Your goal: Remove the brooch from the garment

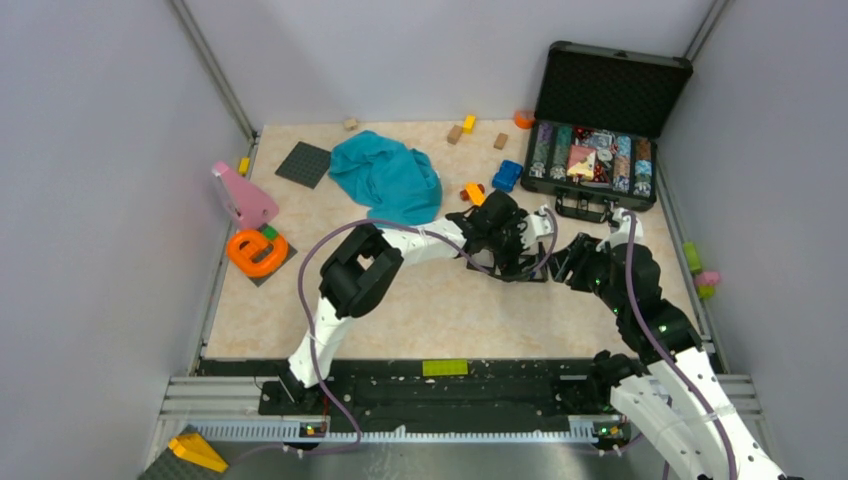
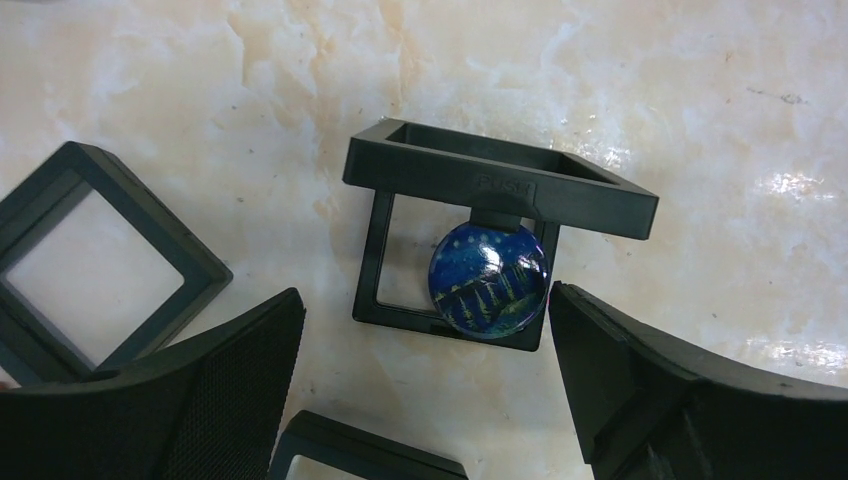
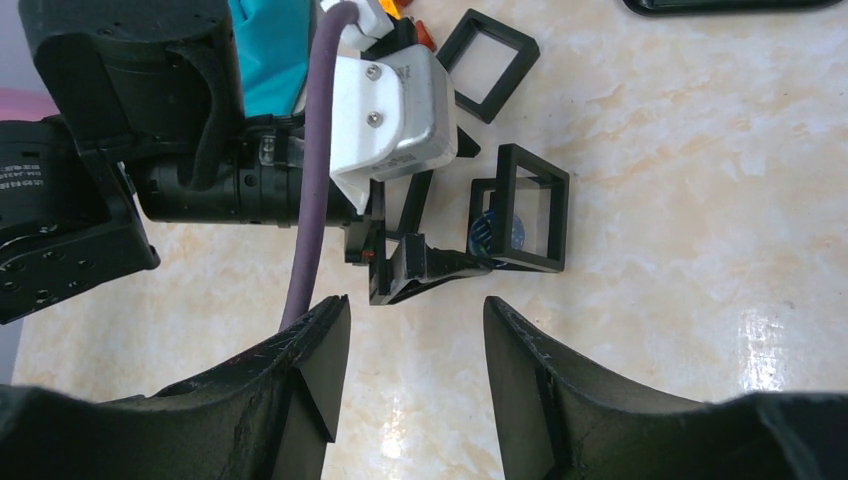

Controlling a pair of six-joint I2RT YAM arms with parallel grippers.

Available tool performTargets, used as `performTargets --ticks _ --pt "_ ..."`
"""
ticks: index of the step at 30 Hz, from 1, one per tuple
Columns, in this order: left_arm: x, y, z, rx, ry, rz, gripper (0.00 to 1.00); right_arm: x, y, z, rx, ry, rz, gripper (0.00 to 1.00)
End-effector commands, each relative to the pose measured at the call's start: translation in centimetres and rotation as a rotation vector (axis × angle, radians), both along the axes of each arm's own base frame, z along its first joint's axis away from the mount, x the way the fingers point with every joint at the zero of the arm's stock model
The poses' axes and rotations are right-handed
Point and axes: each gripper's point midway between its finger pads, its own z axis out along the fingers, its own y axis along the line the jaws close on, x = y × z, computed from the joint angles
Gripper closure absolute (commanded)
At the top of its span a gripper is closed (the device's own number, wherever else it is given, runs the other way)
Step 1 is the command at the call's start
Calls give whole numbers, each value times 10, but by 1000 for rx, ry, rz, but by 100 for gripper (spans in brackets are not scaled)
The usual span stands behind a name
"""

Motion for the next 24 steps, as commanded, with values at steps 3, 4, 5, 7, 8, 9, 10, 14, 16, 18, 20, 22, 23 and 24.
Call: performTargets --ticks 3,4,5,7,8,9,10,14,16,18,20,22,23,24 --pt "5 -8 1 8 -51 -9 4 4 -1 25 18 -68 -5 47" --pt "6 -8 1 7 -53 -8 5 4 -1 26 19 -69 -3 47" --pt "6 -8 0 6 -52 -7 5 4 -1 26 19 -69 -3 47" --pt "6 -10 2 1 -51 -8 8 4 -1 26 19 -70 -4 47" --pt "6 -10 2 0 -50 -8 9 4 -1 26 18 -70 -4 47" --pt "7 -11 4 -2 -50 -5 10 4 -1 26 17 -70 -6 47" --pt "7 -12 5 -4 -49 -6 12 3 -1 26 18 -70 -4 47" --pt "5 -15 12 -23 -40 -14 15 3 -1 25 19 -69 -3 47" --pt "5 -17 16 -36 -36 -15 17 3 -1 25 18 -68 -4 47" --pt "5 -19 16 -41 -30 -13 21 3 -1 26 19 -70 -3 47" --pt "5 -19 13 -37 -21 -11 16 3 -1 26 18 -70 -5 47" --pt "3 -20 14 -43 -15 -14 7 3 -2 26 15 -70 -4 47" --pt "2 -20 17 -53 -15 -16 3 2 -2 25 14 -69 -5 47" --pt "0 -20 21 -67 -14 -16 2 2 -2 25 15 -68 -4 47"
